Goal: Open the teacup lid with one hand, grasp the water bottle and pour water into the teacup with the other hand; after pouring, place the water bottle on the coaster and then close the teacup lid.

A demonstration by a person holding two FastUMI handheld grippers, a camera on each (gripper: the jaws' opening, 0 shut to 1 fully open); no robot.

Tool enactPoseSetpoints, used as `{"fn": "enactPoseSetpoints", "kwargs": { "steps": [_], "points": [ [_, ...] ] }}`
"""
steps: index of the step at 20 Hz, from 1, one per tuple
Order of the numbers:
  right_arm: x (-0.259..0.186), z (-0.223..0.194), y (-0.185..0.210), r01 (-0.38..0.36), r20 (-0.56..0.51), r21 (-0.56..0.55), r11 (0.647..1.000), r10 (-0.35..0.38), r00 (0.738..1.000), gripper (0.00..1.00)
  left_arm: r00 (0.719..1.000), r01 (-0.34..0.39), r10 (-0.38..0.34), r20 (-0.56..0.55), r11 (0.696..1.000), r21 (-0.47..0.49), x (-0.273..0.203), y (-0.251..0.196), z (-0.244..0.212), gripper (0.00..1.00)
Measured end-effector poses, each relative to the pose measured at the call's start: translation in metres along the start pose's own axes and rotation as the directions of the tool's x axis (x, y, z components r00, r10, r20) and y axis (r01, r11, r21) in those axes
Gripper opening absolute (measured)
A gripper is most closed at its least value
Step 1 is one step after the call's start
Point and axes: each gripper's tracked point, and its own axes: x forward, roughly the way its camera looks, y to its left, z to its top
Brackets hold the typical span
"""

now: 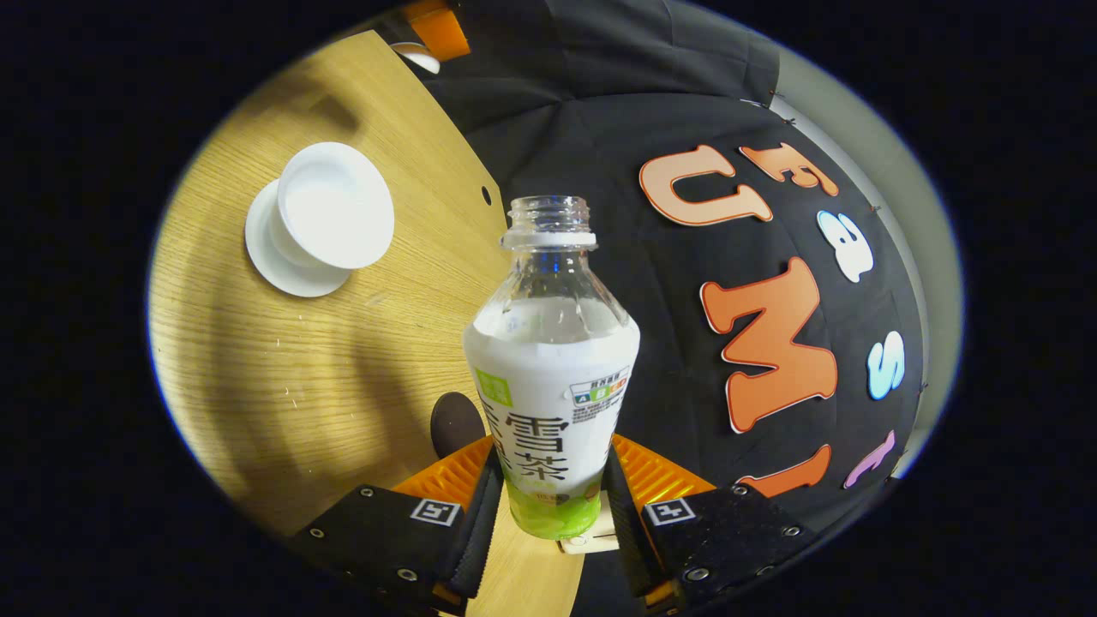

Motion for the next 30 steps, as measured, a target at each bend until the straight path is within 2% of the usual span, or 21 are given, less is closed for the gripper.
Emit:
{"fn": "enactPoseSetpoints", "kwargs": {
  "steps": [4, 5, 6, 7, 12, 15, 17, 25, 26, 27, 30],
  "points": [
    [0.002, 0.008, -0.001, 0.04, 0.044, -0.131, 0.991, -0.035, 0.998, 0.64, 1.0, -0.014, 0.014, -0.013, 1.0, 0.004, -0.001, 0.012, -0.005, 0.32],
    [0.002, 0.01, -0.001, 0.057, 0.055, -0.167, 0.984, -0.048, 0.997, 0.63, 1.0, -0.018, 0.018, -0.014, 1.0, 0.006, -0.002, 0.013, -0.006, 0.29],
    [0.001, 0.011, -0.002, 0.073, 0.064, -0.196, 0.978, -0.061, 0.996, 0.63, 1.0, -0.022, 0.022, -0.014, 1.0, 0.007, -0.003, 0.016, -0.006, 0.32],
    [0.004, 0.012, -0.004, 0.087, 0.074, -0.215, 0.973, -0.072, 0.995, 0.63, 1.0, -0.024, 0.025, -0.015, 1.0, 0.008, -0.004, 0.018, -0.006, 0.3],
    [0.017, 0.028, -0.015, 0.159, 0.129, -0.303, 0.94, -0.125, 0.984, 0.63, 0.999, -0.032, 0.032, -0.016, 0.999, 0.011, -0.006, 0.024, -0.009, 0.32],
    [0.019, 0.03, -0.011, 0.165, 0.154, -0.359, 0.919, -0.116, 0.981, 0.6, 1.0, -0.021, 0.021, -0.023, 1.0, 0.0, -0.009, 0.025, -0.01, 0.29],
    [0.021, 0.031, -0.015, 0.18, 0.174, -0.404, 0.897, -0.118, 0.978, 0.63, 0.999, -0.029, 0.029, -0.026, 1.0, 0.01, -0.009, 0.03, -0.011, 0.3],
    [0.024, 0.045, -0.043, 0.254, 0.236, -0.466, 0.847, -0.158, 0.959, 0.63, 0.998, -0.046, 0.047, -0.04, 0.999, 0.029, -0.016, 0.045, -0.015, 0.3],
    [0.024, 0.047, -0.048, 0.262, 0.241, -0.473, 0.842, -0.162, 0.957, 0.6, 0.998, -0.05, 0.052, -0.041, 0.998, 0.03, -0.016, 0.048, -0.016, 0.3],
    [0.023, 0.049, -0.052, 0.271, 0.248, -0.479, 0.835, -0.167, 0.954, 0.63, 0.998, -0.054, 0.055, -0.041, 0.998, 0.029, -0.018, 0.049, -0.015, 0.27],
    [0.021, 0.055, -0.064, 0.3, 0.275, -0.503, 0.81, -0.18, 0.945, 0.63, 0.998, -0.053, 0.054, -0.045, 0.998, 0.03, -0.019, 0.049, -0.016, 0.29]
  ]
}}
